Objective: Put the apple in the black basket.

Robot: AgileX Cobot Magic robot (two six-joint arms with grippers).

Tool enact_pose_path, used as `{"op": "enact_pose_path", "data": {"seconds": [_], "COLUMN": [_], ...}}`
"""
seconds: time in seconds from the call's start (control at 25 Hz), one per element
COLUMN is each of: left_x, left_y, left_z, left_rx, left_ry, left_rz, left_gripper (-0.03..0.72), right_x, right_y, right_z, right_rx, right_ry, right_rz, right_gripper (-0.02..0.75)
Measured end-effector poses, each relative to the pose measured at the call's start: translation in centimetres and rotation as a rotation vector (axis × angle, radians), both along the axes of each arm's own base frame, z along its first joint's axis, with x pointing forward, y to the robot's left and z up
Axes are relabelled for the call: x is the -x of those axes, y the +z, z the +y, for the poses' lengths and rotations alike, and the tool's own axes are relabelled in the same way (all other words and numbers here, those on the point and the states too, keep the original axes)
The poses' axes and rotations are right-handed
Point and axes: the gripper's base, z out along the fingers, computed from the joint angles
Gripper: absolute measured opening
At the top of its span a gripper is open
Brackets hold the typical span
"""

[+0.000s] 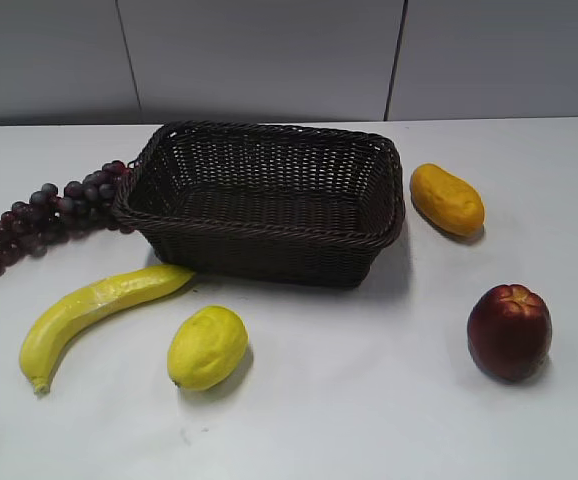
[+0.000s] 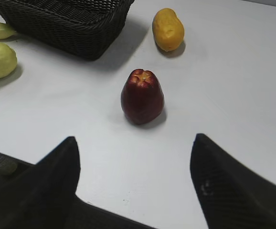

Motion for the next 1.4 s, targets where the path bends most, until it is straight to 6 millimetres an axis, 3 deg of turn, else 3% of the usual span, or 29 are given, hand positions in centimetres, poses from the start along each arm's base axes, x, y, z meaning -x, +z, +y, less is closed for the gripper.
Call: {"op": "enact_pose_path", "data": {"seconds": [0.92,1.4], "left_x": [0.0,0.0], "left_y": [0.0,0.0], "left_z": [0.0,0.0], "left_rx": [0.0,0.0], "left_ry": [0.0,0.0], "left_rz": [0.0,0.0], "left_gripper": [0.202,0.202], "right_x": [0.0,0.05], "right_y": [0.0,0.0], "right_z": [0.0,0.05], "right_rx": [0.0,-0.003], "right_ry": [-0.001,-0.099], "right_rz": [0.0,-0.003], "right_gripper": [0.544,0.544]}}
